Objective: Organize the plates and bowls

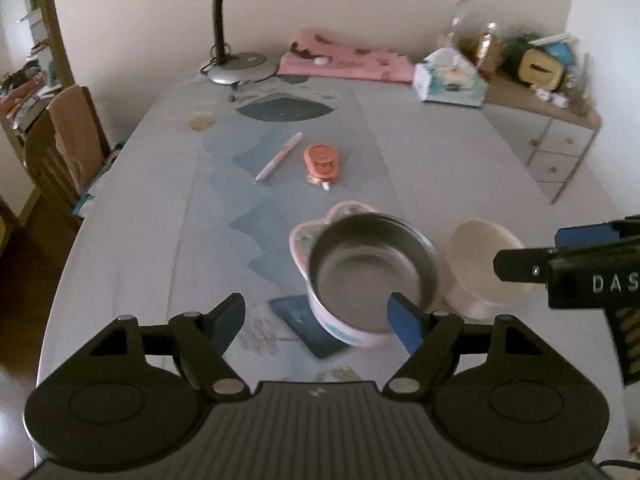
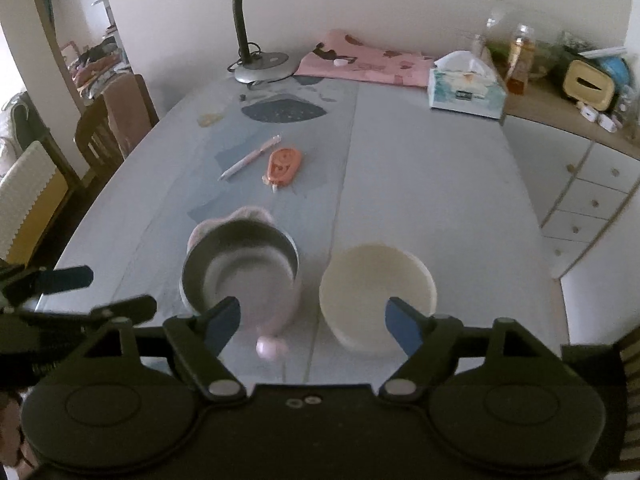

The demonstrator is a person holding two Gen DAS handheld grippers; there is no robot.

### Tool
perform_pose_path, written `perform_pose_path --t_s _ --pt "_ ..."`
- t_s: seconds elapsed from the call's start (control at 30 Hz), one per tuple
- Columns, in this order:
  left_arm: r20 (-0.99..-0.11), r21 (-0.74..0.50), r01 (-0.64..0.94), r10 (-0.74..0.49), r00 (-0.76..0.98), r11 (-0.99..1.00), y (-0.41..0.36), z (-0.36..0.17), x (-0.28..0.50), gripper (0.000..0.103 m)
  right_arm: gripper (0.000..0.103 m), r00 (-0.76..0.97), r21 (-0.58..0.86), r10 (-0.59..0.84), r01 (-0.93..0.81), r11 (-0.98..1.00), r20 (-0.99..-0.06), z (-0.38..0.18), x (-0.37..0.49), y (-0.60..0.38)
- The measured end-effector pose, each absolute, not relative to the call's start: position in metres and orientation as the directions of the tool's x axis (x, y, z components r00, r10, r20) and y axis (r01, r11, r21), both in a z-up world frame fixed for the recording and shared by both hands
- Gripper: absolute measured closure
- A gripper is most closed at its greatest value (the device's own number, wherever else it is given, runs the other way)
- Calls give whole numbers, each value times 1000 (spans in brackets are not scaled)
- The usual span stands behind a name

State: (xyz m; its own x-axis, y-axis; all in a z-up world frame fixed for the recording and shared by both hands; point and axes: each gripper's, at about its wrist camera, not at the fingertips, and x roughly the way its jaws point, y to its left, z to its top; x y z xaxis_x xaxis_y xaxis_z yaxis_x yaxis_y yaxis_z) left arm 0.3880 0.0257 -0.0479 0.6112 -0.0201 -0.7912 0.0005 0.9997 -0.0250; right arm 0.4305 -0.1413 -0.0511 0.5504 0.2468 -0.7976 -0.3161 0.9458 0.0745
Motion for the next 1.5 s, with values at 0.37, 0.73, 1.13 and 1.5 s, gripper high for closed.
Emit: perform_pose_path --t_s 0.37,0.73,1.13,1.5 --pt "-840 -42 -79 7 543 996 38 -87 429 25 38 470 80 246 -346 935 -848 -93 507 -110" --pt "-865 -75 -86 -22 501 993 38 -115 442 38 61 404 106 267 -377 920 -875 -123 534 -93" --pt "-879 -92 -73 -47 474 993 32 -120 446 76 88 376 117 281 -404 907 -883 -133 533 -95" --pt "-886 -49 -62 -15 463 997 21 -117 439 91 98 402 86 260 -403 911 -878 -130 523 -97"
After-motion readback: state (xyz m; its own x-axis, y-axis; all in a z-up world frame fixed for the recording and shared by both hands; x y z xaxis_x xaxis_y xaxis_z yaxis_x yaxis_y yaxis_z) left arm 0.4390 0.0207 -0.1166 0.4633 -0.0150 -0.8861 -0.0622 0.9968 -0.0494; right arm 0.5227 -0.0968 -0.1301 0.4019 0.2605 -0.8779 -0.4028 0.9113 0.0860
